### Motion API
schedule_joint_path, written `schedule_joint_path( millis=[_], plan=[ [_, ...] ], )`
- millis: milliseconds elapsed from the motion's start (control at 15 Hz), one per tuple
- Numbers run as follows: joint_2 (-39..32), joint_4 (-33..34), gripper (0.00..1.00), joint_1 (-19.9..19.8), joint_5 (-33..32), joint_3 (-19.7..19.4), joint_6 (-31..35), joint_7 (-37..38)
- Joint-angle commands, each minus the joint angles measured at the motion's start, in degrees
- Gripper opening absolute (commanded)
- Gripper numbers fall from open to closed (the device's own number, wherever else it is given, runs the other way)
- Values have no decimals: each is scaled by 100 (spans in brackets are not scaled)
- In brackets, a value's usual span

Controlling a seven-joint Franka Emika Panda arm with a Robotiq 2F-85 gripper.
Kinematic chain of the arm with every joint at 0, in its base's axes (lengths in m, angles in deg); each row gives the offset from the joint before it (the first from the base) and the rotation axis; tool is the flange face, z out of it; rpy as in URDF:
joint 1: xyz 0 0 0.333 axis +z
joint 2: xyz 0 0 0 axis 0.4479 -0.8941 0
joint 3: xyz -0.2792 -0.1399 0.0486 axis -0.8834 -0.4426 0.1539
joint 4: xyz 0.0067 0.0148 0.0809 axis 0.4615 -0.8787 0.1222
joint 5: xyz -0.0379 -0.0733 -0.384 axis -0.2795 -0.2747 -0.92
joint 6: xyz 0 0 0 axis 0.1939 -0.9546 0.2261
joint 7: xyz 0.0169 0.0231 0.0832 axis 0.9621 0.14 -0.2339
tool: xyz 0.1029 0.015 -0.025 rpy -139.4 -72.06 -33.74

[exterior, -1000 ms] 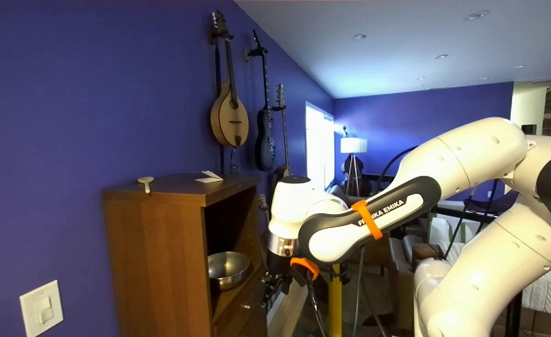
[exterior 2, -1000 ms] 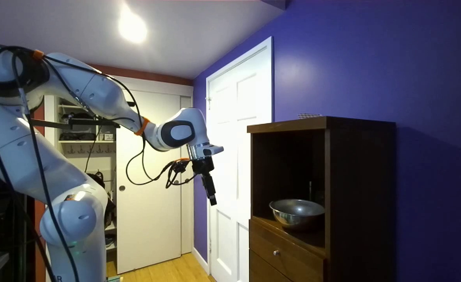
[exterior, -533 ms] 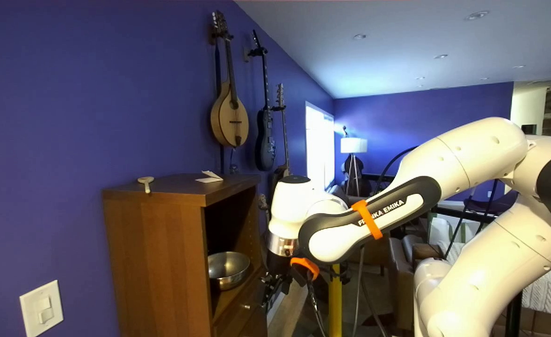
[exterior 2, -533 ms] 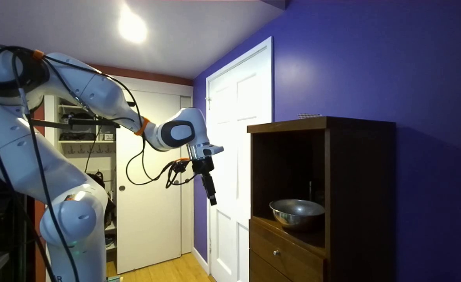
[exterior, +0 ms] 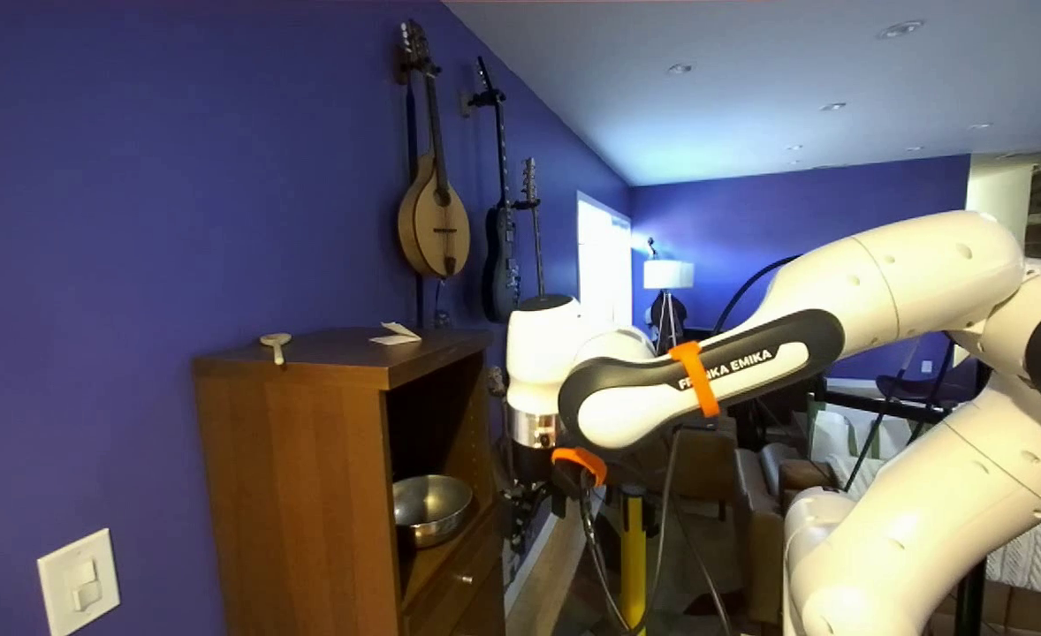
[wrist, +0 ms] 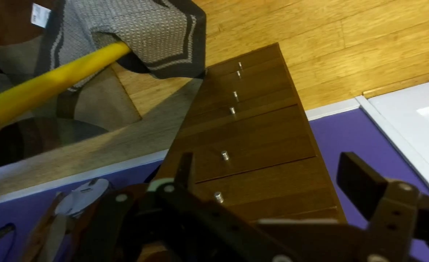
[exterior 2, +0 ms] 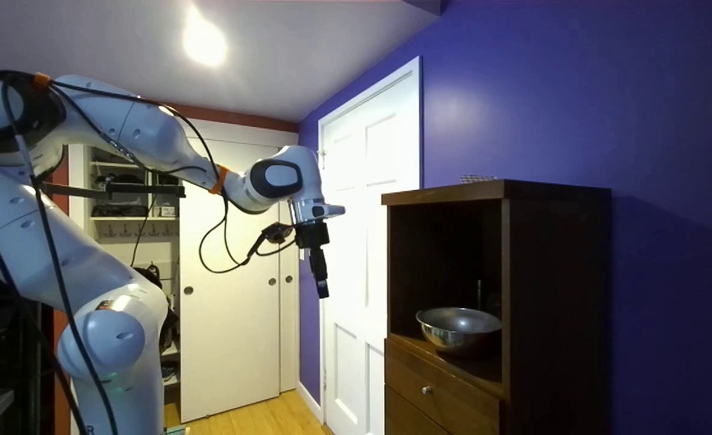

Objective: Put the wooden spoon in the silver bowl.

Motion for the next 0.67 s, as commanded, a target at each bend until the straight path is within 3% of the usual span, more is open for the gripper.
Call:
schedule_joint_path(
  millis=[0, 267, 600],
  plan=[
    [254, 832, 100, -123, -314, 85, -1113, 231],
    [185, 1906, 100, -149, -184, 89, -2163, 500],
    [-209, 3083, 100, -296, -186, 202, -2202, 1288]
  ],
)
